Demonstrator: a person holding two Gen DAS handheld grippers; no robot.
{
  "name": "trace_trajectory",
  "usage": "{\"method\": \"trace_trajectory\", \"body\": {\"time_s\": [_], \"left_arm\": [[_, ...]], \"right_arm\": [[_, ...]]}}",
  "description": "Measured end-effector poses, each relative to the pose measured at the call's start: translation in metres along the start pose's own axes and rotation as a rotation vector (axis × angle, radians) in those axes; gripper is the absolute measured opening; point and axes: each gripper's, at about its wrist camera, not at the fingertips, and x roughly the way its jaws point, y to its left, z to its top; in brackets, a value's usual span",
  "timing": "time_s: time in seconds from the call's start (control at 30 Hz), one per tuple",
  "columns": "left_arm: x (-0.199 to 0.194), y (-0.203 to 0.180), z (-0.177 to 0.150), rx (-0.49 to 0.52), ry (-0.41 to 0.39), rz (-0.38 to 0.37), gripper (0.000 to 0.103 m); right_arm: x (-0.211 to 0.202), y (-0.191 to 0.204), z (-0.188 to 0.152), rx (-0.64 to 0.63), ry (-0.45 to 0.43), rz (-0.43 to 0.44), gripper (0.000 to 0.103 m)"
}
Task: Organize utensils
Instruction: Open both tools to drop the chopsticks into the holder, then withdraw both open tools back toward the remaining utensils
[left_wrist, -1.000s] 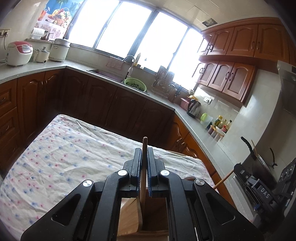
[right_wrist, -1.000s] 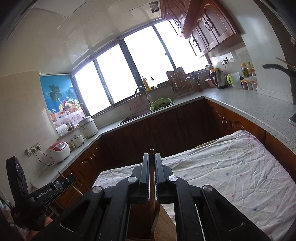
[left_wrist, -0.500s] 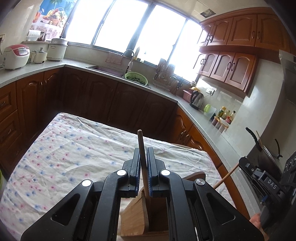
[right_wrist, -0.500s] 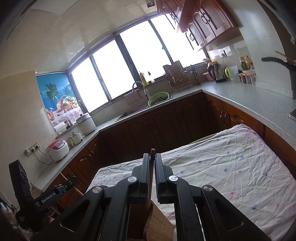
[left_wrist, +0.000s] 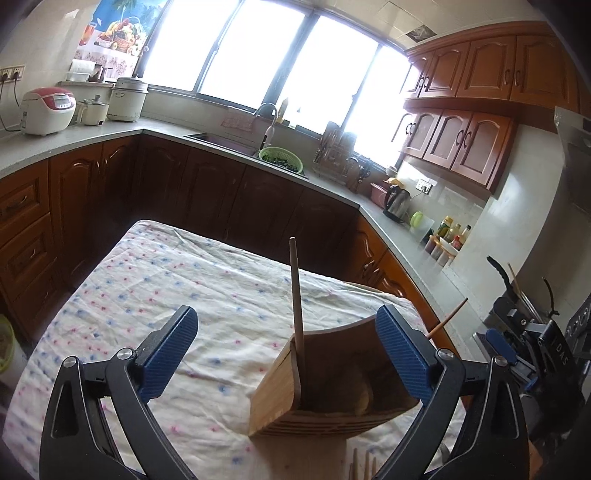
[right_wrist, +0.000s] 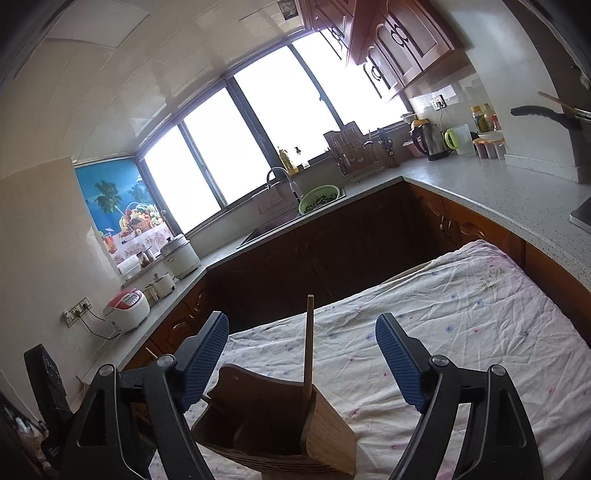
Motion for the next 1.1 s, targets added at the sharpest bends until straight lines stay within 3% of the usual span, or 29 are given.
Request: {"method": "trace_trajectory", "body": {"time_s": [0.17, 0.73, 1.1], "left_arm": [[-0.035, 0.005, -0.014, 0.018, -0.016, 0.016, 0.1], [-0.121, 0.017, -0.072, 0.06, 0.03, 0.051, 0.102], [-0.138, 0.024, -0.113, 0.076, 0.103, 0.071, 0.102]], "right_arm": [[-0.029, 0.003, -0.007, 0.003, -0.015, 0.02, 0.103], [-0.13, 0.016, -0.058, -0.043, 0.005, 0.052, 0.103], [-0.174, -0.006, -0.095, -0.052, 0.031, -0.02, 0.103]]}}
